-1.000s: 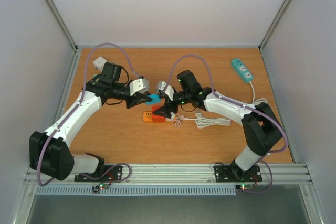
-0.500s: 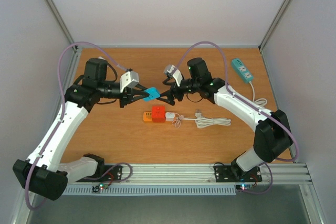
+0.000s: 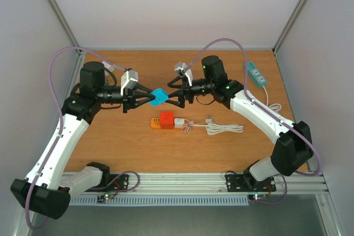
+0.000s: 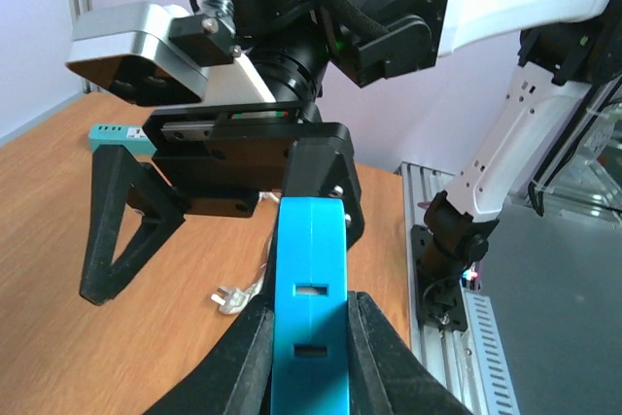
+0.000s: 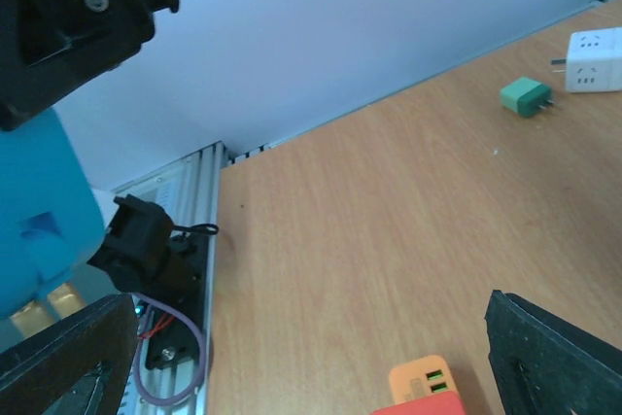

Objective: Pull the plug off the socket

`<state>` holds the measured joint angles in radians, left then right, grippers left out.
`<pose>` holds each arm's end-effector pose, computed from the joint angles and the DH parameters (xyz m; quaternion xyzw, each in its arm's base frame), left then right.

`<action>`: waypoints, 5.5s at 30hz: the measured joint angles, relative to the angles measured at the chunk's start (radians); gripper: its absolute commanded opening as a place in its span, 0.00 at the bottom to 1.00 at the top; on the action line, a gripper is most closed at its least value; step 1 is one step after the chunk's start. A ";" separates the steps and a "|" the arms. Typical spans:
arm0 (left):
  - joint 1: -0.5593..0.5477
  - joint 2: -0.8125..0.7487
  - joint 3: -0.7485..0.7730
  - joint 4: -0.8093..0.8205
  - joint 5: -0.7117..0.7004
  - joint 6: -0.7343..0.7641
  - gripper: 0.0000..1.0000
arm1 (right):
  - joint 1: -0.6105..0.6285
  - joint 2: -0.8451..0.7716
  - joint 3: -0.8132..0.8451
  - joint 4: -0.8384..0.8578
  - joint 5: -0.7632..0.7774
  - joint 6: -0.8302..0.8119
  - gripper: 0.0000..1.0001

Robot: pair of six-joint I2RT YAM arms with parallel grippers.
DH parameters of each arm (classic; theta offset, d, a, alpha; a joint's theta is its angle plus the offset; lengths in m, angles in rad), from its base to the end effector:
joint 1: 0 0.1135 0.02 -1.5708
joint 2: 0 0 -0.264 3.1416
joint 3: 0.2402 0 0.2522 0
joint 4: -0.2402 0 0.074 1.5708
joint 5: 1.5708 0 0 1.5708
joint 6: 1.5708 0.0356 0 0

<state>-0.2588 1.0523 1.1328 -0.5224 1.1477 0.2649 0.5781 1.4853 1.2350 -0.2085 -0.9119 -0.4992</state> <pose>0.1934 -0.0848 0.3844 0.4642 0.6102 -0.4573 0.4507 0.2656 0.2069 0.3316 -0.5907 0.5354 0.3924 0.4588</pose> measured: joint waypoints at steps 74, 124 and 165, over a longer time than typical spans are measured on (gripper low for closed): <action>0.034 0.006 -0.256 0.479 0.052 -0.415 0.01 | 0.055 0.005 0.039 0.051 0.103 0.140 0.97; 0.086 -0.021 -0.333 0.680 0.035 -0.619 0.01 | 0.082 0.096 0.201 -0.125 0.122 0.074 0.98; 0.444 0.126 -0.354 0.171 -0.890 0.378 0.01 | -0.040 -0.040 0.032 -0.008 0.183 0.145 0.99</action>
<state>0.1848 1.1782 0.7792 -0.3511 0.2581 0.6426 0.5377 1.4456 1.2671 -0.2165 -0.7288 -0.3546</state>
